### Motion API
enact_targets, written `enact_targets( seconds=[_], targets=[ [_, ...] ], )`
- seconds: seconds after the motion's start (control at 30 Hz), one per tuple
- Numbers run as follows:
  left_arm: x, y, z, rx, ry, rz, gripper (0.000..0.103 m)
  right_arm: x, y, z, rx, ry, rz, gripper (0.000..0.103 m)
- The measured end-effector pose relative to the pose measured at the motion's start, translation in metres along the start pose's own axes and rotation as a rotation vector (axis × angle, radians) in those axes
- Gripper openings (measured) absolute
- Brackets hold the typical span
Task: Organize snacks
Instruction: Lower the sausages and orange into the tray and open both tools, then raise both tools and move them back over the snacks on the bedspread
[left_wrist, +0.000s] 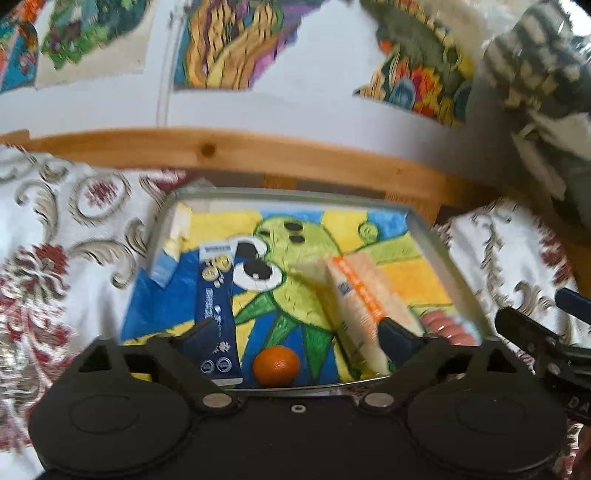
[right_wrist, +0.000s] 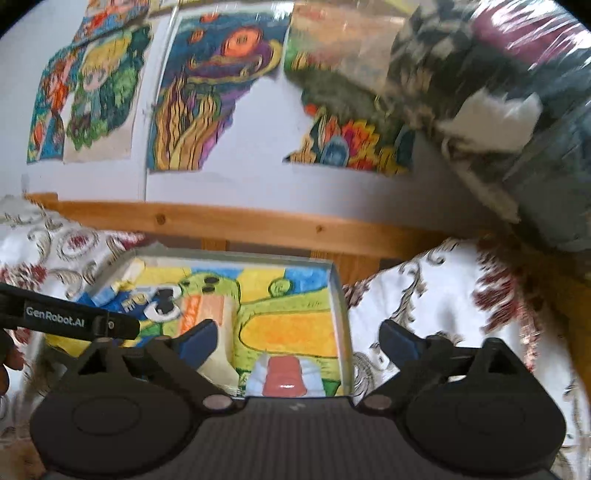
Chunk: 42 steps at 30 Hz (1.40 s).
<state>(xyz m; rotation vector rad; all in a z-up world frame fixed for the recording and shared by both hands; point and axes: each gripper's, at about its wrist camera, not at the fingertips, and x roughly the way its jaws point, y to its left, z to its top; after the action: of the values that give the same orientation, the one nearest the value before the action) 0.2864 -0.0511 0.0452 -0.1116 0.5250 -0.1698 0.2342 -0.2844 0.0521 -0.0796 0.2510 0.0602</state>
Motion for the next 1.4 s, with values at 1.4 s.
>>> enact_targets(
  seconds=[1.4],
  targets=[
    [-0.191, 0.015, -0.111, 0.053, -0.065, 0.013, 0.102, -0.190, 0.047, -0.045, -0.051, -0.045, -0.009, 0.103]
  ],
)
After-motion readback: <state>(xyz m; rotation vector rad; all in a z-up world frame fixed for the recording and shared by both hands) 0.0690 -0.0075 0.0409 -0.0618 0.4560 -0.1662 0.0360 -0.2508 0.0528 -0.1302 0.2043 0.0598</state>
